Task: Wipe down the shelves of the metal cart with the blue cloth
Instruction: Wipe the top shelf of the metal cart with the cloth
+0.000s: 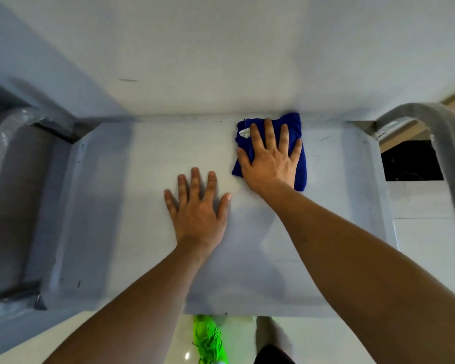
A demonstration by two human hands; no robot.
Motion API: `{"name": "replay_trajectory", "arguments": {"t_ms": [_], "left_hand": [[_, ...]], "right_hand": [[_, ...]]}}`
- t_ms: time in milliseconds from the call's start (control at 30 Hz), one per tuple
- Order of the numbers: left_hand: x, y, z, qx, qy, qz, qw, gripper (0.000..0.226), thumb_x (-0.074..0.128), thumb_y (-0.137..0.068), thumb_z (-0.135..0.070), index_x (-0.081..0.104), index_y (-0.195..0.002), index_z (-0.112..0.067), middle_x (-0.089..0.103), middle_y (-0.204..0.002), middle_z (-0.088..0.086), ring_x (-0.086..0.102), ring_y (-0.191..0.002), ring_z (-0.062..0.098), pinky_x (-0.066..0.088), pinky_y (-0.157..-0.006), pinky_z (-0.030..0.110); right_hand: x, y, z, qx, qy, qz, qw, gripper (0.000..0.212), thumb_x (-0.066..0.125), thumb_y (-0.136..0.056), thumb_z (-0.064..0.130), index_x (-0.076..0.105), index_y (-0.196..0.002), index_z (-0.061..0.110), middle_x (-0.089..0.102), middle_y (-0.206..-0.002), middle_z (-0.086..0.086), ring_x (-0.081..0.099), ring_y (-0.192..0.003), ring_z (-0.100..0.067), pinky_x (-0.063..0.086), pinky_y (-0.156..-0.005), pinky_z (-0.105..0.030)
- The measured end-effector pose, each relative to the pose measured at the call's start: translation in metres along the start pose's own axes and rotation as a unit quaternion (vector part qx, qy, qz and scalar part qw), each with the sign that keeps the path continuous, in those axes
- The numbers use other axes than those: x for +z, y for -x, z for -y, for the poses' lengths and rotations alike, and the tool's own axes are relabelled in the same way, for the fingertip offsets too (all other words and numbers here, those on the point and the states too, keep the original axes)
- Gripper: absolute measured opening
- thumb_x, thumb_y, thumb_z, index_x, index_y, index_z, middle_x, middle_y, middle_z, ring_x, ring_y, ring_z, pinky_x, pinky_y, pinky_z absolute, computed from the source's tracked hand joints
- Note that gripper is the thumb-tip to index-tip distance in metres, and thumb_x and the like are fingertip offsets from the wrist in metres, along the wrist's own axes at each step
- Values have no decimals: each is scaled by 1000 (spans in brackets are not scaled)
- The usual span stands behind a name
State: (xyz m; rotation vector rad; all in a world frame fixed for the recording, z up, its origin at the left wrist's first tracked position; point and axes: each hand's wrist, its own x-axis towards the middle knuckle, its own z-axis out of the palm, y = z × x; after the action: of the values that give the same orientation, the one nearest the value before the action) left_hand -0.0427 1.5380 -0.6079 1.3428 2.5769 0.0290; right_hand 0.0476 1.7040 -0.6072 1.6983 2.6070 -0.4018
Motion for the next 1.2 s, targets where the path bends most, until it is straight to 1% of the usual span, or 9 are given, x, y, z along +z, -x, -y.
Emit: {"name": "replay_trajectory", "arguments": {"t_ms": [167, 300, 533, 600, 700, 833, 933, 1067, 1200], "left_hand": [[-5, -2, -3, -3, 8, 19, 1000, 70, 9, -95, -70, 6, -156, -36, -4, -166, 1, -12, -151, 26, -11, -118, 56], [-16, -3, -4, -7, 4, 51, 999, 69, 17, -96, -67, 8, -156, -35, -4, -166, 2, -10, -151, 28, -6, -118, 57], [-35, 0, -32, -48, -15, 70, 996, 62, 28, -101, -52, 16, -157, -26, 6, -165, 10, 5, -150, 35, 13, -118, 56], [-35, 8, -42, -36, -7, 63, 997, 60, 31, -102, -47, 18, -157, -26, 7, -165, 12, 4, -150, 35, 14, -119, 55], [-31, 22, -64, 36, -6, 64, 997, 63, 32, -102, -50, 15, -157, -26, 4, -165, 13, 3, -150, 37, 12, -120, 54], [-25, 34, -95, 122, 9, 68, 990, 64, 31, -101, -52, 14, -157, -27, 3, -166, 10, 0, -151, 35, 7, -121, 50], [-20, 33, -108, 153, 21, 73, 985, 59, 31, -102, -49, 22, -155, -25, 8, -165, 8, 3, -151, 33, 5, -122, 48], [-13, 26, -104, 165, 33, 55, 984, 52, 39, -101, -41, 39, -150, -22, 26, -162, 9, 19, -149, 30, 16, -120, 46], [-7, 26, -100, 189, 38, -39, 980, 40, 56, -95, -36, 63, -130, -17, 53, -143, 13, 45, -132, 34, 35, -106, 51]], "right_hand": [[4, 51, 2, -11, -21, 15, 1000, 68, 13, -98, 66, 7, -159, 36, 1, -169, 4, -11, -153, -29, -13, -118, -59], [11, 116, 5, -14, -26, 36, 999, 67, 12, -98, 65, 4, -159, 36, -2, -169, 4, -13, -152, -29, -14, -117, -60], [12, 227, -13, -18, -35, 44, 998, 65, 25, -100, 62, 23, -158, 33, 14, -167, 1, 3, -154, -30, -1, -119, -62], [10, 247, -26, -14, -26, 51, 998, 64, 25, -101, 63, 23, -158, 34, 15, -167, 1, 3, -154, -29, -1, -120, -61], [5, 263, -48, 34, -24, 42, 998, 63, 28, -100, 64, 28, -156, 35, 18, -166, 2, 6, -154, -29, 0, -120, -60], [0, 264, -74, 100, -17, 17, 995, 63, 31, -98, 63, 35, -154, 33, 24, -165, 1, 13, -153, -32, 5, -119, -62], [-1, 245, -85, 123, -15, 11, 992, 65, 28, -98, 65, 33, -155, 33, 25, -165, 0, 13, -152, -33, 3, -119, -62], [-2, 202, -97, 131, -27, 2, 991, 67, 20, -97, 68, 23, -156, 38, 17, -167, 3, 4, -153, -31, -8, -118, -60], [-11, 136, -110, 115, -25, 4, 993, 70, 14, -96, 71, 9, -158, 39, 6, -169, 4, -7, -153, -28, -13, -117, -59]]}}
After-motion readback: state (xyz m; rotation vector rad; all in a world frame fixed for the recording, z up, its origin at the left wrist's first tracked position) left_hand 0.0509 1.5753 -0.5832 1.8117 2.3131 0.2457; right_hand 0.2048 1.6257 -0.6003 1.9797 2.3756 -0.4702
